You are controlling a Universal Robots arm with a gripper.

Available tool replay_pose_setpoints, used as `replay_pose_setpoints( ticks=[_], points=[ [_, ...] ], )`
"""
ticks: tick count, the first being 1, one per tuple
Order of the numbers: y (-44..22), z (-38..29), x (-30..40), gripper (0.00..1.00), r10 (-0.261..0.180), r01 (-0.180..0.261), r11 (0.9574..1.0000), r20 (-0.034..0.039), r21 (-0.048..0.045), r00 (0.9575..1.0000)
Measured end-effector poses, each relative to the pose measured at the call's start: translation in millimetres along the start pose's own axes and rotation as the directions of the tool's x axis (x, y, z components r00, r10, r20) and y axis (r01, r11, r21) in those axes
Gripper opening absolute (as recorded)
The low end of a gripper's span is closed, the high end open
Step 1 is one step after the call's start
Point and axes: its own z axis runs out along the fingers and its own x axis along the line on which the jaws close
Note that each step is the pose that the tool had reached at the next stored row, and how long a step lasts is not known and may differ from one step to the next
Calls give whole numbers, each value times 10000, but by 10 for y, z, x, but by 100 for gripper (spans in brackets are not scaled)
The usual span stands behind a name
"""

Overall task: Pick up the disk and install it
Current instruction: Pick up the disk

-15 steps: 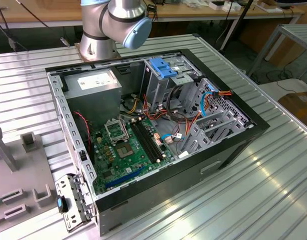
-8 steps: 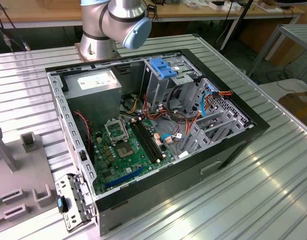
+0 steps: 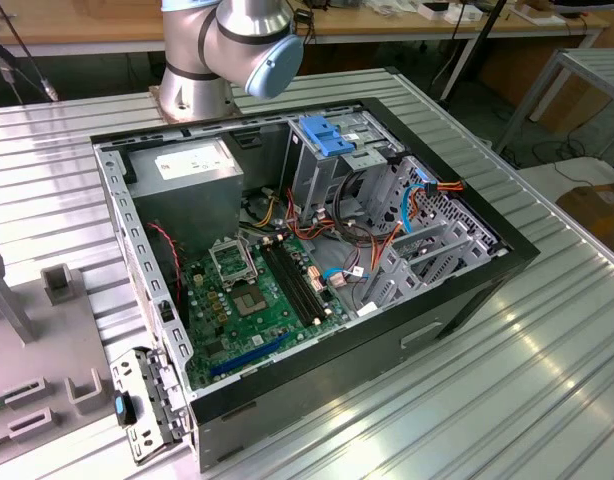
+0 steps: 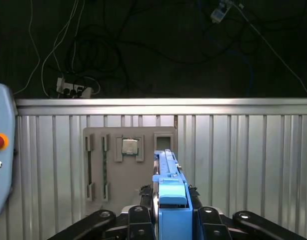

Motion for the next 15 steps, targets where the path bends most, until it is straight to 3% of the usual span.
replay_pose_setpoints(
  ticks=[4, 7, 10, 15],
  points=[
    [-4, -230, 8, 37, 0, 0, 10000, -8, -4, 10000],
    [-6, -330, 11, 37, 0, 0, 10000, -15, -3, 10000],
    [-6, -339, 12, 37, -1, 1, 10000, -22, -2, 10000],
    [-200, -335, 11, 37, -1, 1, 10000, -23, -3, 10000]
  ],
)
